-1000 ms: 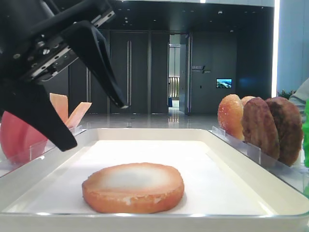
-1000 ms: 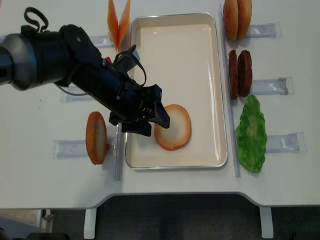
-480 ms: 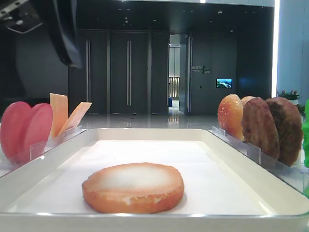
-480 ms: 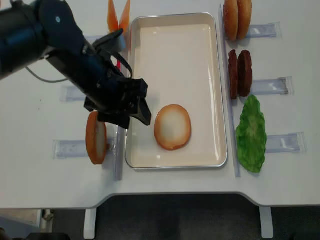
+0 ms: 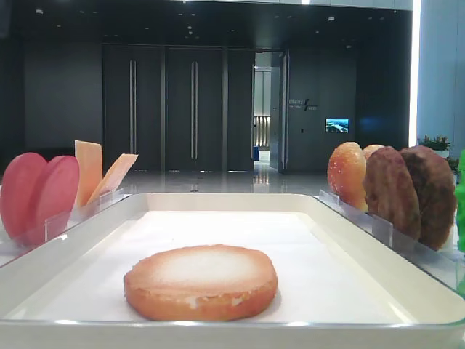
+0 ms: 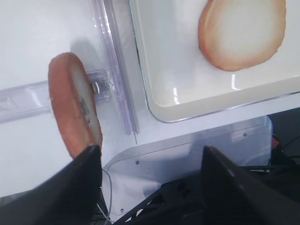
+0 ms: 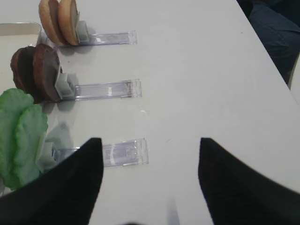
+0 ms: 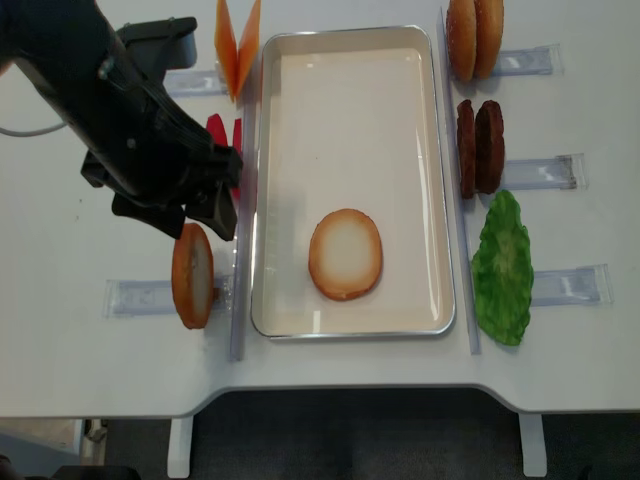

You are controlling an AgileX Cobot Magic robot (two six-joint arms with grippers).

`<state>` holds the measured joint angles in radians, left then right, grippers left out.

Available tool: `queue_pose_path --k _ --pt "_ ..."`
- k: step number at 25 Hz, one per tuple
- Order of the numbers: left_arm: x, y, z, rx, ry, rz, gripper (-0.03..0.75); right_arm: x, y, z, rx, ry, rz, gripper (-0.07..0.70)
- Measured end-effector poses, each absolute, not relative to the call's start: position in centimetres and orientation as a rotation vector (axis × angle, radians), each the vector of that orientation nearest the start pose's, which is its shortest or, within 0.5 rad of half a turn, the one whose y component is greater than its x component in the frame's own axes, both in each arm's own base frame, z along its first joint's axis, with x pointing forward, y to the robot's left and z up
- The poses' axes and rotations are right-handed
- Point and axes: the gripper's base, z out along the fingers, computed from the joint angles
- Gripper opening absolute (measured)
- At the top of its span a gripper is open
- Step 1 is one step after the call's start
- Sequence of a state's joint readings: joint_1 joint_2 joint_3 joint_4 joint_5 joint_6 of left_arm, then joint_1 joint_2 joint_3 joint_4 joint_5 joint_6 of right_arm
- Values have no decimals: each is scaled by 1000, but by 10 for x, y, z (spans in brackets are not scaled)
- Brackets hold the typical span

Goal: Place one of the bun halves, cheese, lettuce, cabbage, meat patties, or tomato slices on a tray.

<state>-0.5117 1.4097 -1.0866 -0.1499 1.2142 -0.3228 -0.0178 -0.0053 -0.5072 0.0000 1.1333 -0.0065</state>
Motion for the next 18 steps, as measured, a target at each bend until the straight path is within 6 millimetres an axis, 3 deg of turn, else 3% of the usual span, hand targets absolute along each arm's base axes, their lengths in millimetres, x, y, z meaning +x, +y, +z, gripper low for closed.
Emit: queue_pose_path --k 6,9,18 --pt "215 -132 283 241 3053 -237 505 -10 0 273 12 2104 -15 433" --pt "216 -121 289 217 3020 -219 505 -10 0 273 12 2104 -15 433" --pt "216 -48 321 29 2871 -152 505 -10 0 273 12 2104 -15 433"
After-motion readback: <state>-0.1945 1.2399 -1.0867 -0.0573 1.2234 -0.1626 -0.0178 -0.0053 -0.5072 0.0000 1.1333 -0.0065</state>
